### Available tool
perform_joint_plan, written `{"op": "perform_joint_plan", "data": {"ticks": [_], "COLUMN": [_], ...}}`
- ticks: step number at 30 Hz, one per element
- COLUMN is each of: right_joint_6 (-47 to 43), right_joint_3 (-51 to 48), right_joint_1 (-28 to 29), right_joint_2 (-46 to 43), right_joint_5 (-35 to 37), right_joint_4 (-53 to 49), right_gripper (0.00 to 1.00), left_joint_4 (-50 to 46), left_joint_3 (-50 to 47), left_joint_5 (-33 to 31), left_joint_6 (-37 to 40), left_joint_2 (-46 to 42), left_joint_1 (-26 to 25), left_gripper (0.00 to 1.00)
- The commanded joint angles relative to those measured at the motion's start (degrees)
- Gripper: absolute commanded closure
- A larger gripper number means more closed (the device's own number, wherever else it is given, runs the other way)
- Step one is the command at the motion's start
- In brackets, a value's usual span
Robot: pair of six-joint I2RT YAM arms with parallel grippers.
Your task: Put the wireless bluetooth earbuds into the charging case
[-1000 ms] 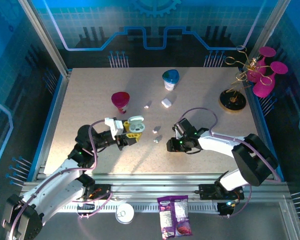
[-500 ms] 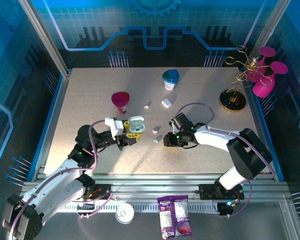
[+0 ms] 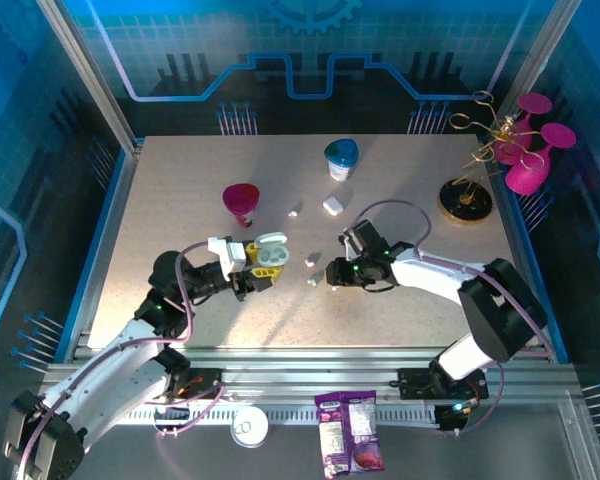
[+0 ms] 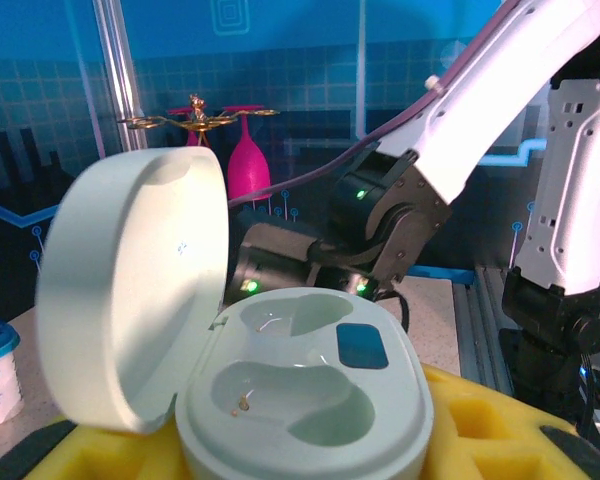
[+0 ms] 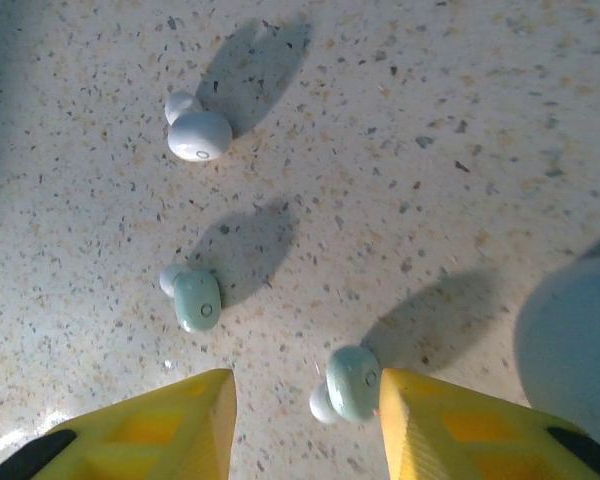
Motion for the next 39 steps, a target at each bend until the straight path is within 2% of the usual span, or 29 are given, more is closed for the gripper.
{"op": "perform_joint_plan", "data": {"ticks": [1, 9, 20, 39], "right_joint_6": [4.92, 4.21, 1.28, -1.71], "right_joint_3": [-3.24, -2.80, -2.40, 1.16], "right_joint_1": [-0.58, -1.19, -2.16, -3.57], "right_joint_2": [-2.96, 1.94, 2.95, 8.40], "right_joint_5": [0.30, -7.13, -6.68, -11.32], "right_joint_4": [2.17, 5.67, 5.86, 7.57], "right_gripper": [0.57, 0.57, 0.57, 0.56], "left_joint_4": [-0.36, -0.15, -1.10, -0.88], "left_joint_3": [0.97, 1.23, 1.72, 1.61], "left_joint_5": [-0.34, -0.06, -0.05, 0.21], "left_joint_6": [1.70, 1.68, 1.50, 0.89], "left_joint_2": [-0.63, -0.14, -0.33, -0.09], "left_joint_1": [-0.31, -0.31, -0.30, -0.42], "left_gripper": [0.74, 0.74, 0.74, 0.75]}}
